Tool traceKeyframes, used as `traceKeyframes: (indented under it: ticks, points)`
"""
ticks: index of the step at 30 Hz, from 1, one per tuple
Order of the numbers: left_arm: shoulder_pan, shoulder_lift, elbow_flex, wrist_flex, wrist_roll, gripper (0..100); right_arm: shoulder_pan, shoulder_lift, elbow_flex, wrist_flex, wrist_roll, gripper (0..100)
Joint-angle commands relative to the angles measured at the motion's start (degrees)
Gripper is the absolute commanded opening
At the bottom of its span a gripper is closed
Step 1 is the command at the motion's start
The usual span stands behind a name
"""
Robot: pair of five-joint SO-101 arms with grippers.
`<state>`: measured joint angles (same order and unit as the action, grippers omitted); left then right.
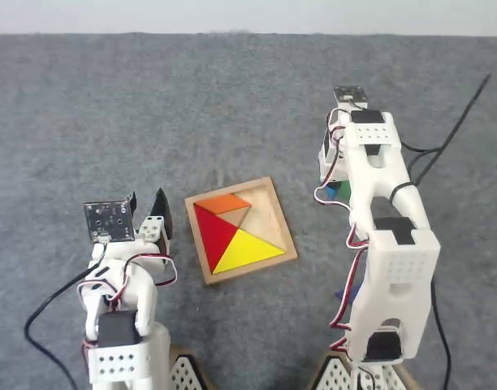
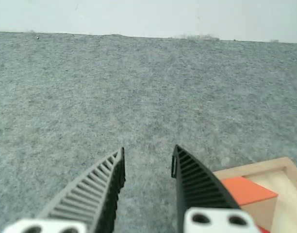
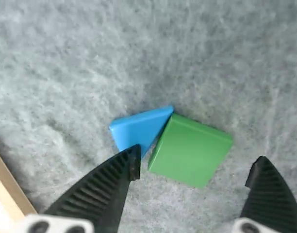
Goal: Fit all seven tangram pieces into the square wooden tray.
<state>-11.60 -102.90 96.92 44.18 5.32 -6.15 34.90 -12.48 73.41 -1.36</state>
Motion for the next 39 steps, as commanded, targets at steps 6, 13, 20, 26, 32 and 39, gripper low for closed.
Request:
traceKeyframes:
  ticks: [6,13,20,26,32,39]
  points:
    - [0.4,-1.0,-0.5,0.9,-0.8,15,3.3,1.5,-1.1,1.4,-6.9,34.8]
    - [0.4,-1.0,-0.5,0.9,-0.8,15,4.4,1.6,-1.1,2.2,-8.4,20.6]
    - [0.4,-1.0,-0.5,0.9,-0.8,15,4.4,1.5,-1.1,2.1,-8.1,19.9]
    - [0.4,-1.0,-0.5,0.9,-0.8,15,4.3,-0.7,-1.1,2.2,-4.4,5.4]
    - [0.4,-1.0,-0.5,0.9,-0.8,15,0.7,-12.5,-0.9,7.4,-0.8,6.9]
    - [0.4,-1.0,-0.5,0.9,-0.8,15,-14.4,-19.7,-0.8,10.4,12.3,6.5]
